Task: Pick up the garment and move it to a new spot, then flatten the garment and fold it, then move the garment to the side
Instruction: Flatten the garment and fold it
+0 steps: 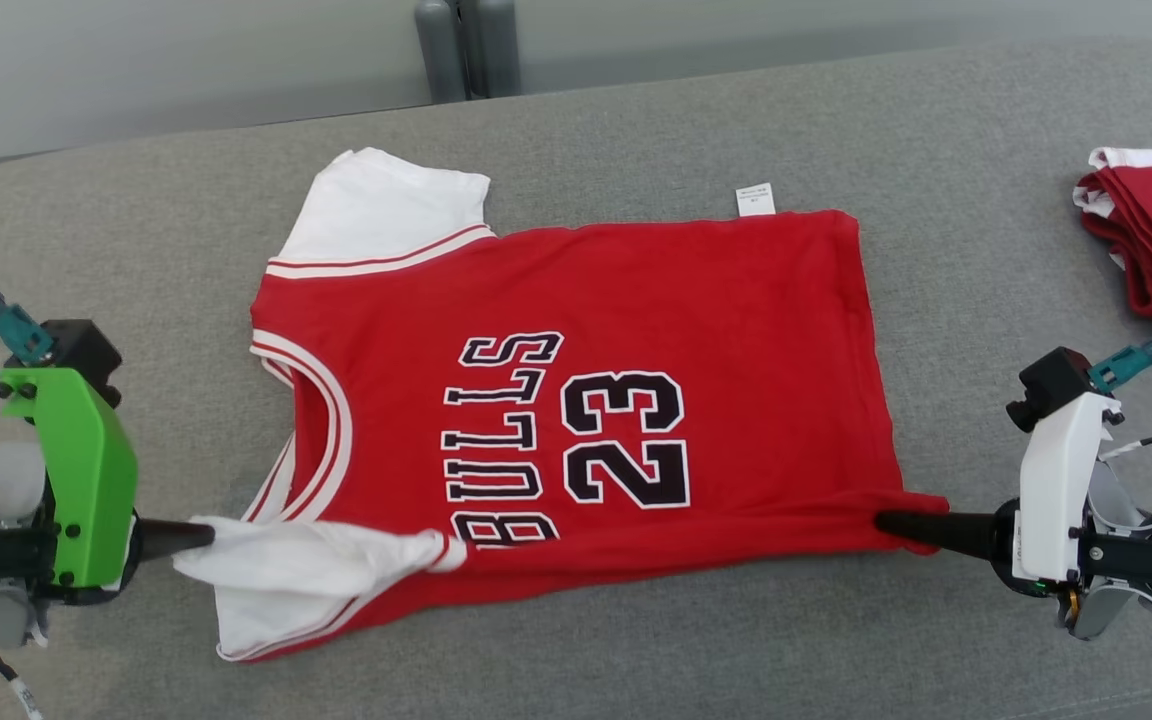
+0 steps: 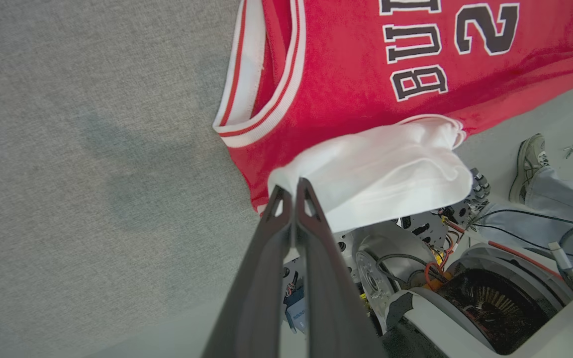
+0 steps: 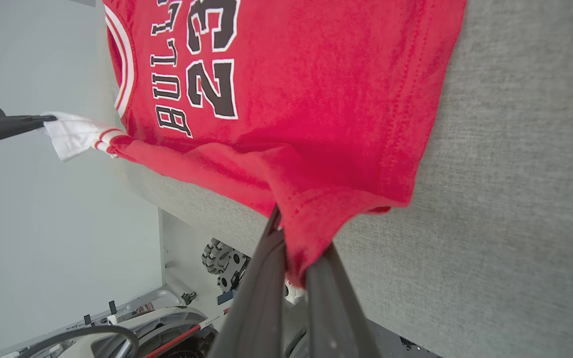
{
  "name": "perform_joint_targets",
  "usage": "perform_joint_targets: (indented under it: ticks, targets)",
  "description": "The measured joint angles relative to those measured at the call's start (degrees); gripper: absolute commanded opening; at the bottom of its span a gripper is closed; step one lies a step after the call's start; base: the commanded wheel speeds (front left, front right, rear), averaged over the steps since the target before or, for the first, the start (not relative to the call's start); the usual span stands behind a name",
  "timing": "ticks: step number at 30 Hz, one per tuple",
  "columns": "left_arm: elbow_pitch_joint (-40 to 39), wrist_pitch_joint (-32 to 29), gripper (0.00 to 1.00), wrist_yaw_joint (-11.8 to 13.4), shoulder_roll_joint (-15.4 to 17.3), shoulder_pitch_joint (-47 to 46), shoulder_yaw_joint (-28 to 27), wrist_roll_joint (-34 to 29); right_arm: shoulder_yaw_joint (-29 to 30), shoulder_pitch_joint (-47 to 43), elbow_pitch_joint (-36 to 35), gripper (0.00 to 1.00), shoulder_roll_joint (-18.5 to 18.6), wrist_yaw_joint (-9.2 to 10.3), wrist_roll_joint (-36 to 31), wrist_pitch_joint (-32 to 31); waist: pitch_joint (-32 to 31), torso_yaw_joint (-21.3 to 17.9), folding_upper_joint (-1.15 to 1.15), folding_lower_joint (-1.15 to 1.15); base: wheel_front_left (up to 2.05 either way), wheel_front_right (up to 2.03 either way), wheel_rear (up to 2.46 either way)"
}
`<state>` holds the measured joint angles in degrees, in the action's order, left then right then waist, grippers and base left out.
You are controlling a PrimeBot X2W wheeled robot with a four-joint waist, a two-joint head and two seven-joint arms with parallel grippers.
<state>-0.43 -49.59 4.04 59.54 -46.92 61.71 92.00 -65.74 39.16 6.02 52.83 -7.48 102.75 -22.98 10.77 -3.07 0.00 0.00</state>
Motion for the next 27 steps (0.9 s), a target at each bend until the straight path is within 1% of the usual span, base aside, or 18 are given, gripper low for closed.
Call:
perform_joint_targets:
  ticks: [4,11,17,18,19,20,21,25,27]
  targets:
    - [4.7,-1.3,0.00,-0.2,-1.4,-2.0,-0.2,-0.5,-0.4,1.1,1.9,0.00,-0.8,0.00,0.8,-0.6,1.3,-1.3,0.00,0.00,0.00,0.00,0.00]
    - [9.3,-1.3,0.00,-1.8,-4.3,-3.7,-0.7,-0.5,-0.5,1.8,3.0,0.00,-2.3,0.00,2.0,0.2,2.6,-3.0,0.00,0.00,0.00,0.00,0.00]
    - [13.8,-0.7,0.00,-2.9,-7.3,-5.4,-0.8,-1.9,-0.2,3.7,4.3,0.00,-4.2,0.00,2.2,0.6,3.3,-3.7,0.00,0.00,0.00,0.00,0.00]
    - [14.6,-0.2,0.00,-3.2,-7.9,-5.5,-0.9,-2.0,-0.1,4.0,4.7,0.31,-4.5,0.00,2.2,0.8,3.4,-3.8,0.00,0.00,0.00,0.00,0.00]
    - [15.4,0.2,0.31,-3.6,-8.5,-5.7,-1.0,-2.2,0.0,4.2,5.0,0.47,-4.9,0.00,2.2,1.0,3.4,-3.8,0.00,0.00,0.00,0.00,0.00]
    - [16.0,0.3,0.85,-3.8,-8.9,-5.8,-1.0,-2.4,0.1,4.4,5.3,0.95,-5.1,0.00,2.2,1.1,3.3,-3.8,0.00,0.00,0.00,0.00,0.00]
    - [16.8,0.9,1.00,-4.1,-9.4,-5.8,-1.1,-2.4,0.2,4.5,5.7,1.00,-5.4,0.00,2.2,1.4,3.2,-3.7,0.00,0.00,0.00,0.00,0.00]
    - [19.5,3.5,1.00,-5.6,-10.9,-5.7,-1.4,-3.1,1.7,4.3,7.1,1.00,-5.4,0.00,3.8,3.5,2.1,-3.4,0.00,0.00,0.00,0.00,0.00]
    - [20.3,5.0,1.00,-6.4,-11.1,-5.6,-1.4,-3.8,2.8,3.7,7.0,1.00,-5.1,0.00,5.1,4.7,1.3,-3.2,0.00,0.00,0.00,0.00,0.00]
